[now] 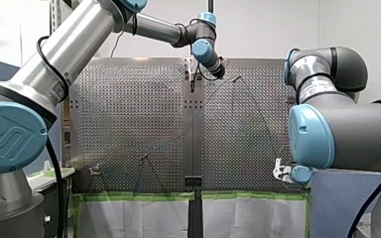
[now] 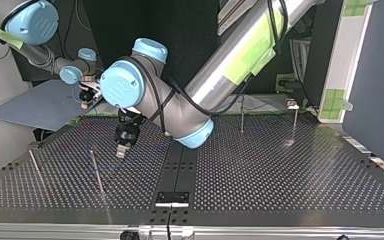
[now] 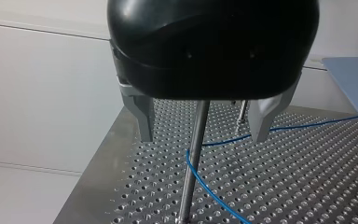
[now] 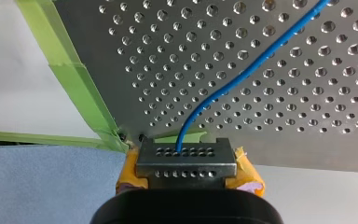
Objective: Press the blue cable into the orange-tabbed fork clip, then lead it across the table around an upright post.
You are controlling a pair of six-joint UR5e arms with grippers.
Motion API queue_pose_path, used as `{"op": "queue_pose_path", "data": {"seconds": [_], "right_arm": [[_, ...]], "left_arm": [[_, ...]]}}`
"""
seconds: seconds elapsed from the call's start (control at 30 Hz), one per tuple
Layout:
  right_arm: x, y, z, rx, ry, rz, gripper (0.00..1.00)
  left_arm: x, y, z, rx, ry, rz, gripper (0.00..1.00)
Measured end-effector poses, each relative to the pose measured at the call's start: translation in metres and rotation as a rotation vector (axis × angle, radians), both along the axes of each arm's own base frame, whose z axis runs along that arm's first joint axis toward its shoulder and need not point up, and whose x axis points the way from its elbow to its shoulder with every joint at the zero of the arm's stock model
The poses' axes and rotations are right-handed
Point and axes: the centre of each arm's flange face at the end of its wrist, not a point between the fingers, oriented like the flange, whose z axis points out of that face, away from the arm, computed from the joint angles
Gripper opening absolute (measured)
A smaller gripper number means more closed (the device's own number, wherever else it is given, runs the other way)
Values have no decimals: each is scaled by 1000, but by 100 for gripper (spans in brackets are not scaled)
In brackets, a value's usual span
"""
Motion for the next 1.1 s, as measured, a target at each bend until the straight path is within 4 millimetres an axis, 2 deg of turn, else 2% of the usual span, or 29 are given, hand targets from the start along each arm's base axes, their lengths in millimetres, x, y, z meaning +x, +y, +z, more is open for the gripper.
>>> {"op": "queue_pose_path", "data": {"seconds": [0.47, 0.67, 1.1], "right_arm": [[0, 1, 0, 7, 1, 0, 0], [-1, 1, -1, 12, 2, -1, 0], [-1, 2, -1, 21, 15, 4, 0]], "left_arm": [[-1, 1, -1, 10, 8, 3, 99], [-11, 6, -4, 43, 39, -3, 99], [-13, 35, 22, -66, 3, -31, 99]]}}
